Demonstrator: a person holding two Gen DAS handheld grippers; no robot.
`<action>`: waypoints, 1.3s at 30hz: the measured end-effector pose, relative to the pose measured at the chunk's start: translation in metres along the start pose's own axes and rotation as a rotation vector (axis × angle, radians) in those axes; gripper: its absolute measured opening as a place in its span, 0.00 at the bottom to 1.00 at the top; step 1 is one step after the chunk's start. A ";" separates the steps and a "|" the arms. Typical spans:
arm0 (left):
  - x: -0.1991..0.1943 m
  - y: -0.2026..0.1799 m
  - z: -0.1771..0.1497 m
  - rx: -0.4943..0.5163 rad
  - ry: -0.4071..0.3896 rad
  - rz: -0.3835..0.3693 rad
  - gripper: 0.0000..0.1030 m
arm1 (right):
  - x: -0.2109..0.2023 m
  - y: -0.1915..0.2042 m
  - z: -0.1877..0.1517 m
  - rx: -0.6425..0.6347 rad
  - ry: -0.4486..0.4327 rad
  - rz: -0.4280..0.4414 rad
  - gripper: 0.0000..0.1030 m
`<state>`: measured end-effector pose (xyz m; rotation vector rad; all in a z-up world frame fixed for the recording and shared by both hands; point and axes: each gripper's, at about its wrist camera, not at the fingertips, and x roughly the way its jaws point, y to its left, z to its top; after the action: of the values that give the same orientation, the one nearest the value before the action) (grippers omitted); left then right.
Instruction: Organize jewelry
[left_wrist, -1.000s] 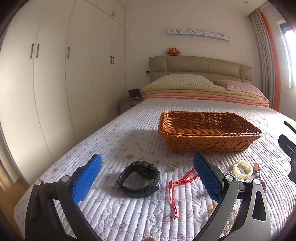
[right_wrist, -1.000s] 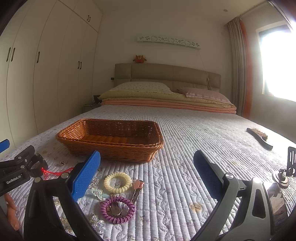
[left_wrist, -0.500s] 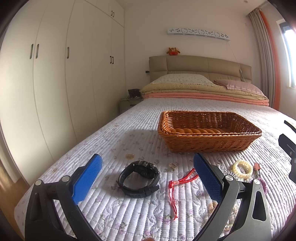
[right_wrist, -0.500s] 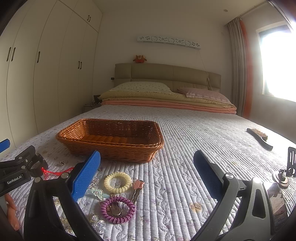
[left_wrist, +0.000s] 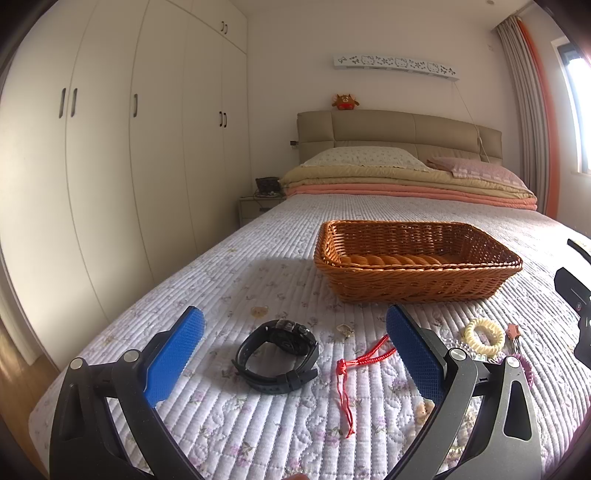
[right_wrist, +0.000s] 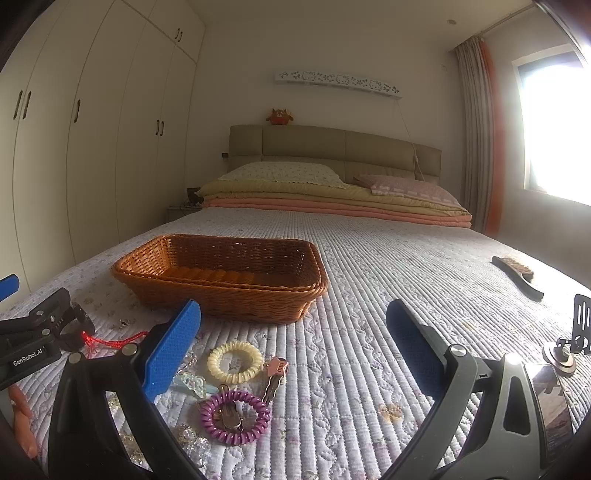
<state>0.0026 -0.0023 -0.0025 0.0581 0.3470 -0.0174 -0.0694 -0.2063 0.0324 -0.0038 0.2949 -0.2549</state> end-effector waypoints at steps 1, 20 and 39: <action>0.000 0.000 0.000 0.001 -0.002 -0.001 0.93 | 0.000 0.000 0.000 -0.002 0.002 -0.001 0.94; 0.013 0.021 -0.009 -0.083 0.320 -0.466 0.54 | 0.006 -0.018 -0.014 0.019 0.192 0.105 0.54; 0.039 -0.043 -0.047 0.079 0.515 -0.518 0.30 | 0.060 -0.002 -0.043 0.007 0.608 0.232 0.21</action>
<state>0.0223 -0.0423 -0.0618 0.0495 0.8696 -0.5367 -0.0270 -0.2215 -0.0262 0.1155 0.8928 -0.0194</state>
